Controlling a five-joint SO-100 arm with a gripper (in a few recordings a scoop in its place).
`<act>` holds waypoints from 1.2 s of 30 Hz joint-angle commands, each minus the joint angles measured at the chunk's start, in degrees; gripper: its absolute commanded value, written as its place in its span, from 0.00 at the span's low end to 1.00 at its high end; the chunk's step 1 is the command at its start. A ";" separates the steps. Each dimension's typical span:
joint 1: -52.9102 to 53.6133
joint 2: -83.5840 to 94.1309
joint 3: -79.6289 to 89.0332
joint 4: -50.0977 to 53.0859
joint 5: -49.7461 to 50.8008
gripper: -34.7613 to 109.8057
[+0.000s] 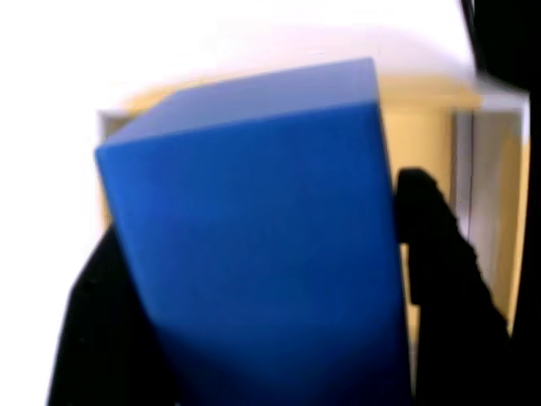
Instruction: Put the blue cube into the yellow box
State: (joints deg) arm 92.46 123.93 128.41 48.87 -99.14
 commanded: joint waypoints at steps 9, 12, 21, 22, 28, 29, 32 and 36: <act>1.85 10.46 8.96 -0.70 1.14 0.30; 2.02 11.78 12.22 -1.14 1.49 0.30; 2.72 14.50 21.97 -10.46 2.81 0.37; 2.90 14.68 22.76 -11.60 2.99 0.39; 3.34 15.47 25.05 -14.59 0.88 0.46; 3.43 15.64 24.96 -14.33 -0.35 0.47; 3.69 16.26 23.64 -13.36 -2.55 0.48; 3.43 17.05 14.85 -2.64 -3.96 0.48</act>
State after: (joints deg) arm 94.75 136.49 153.63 39.29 -101.07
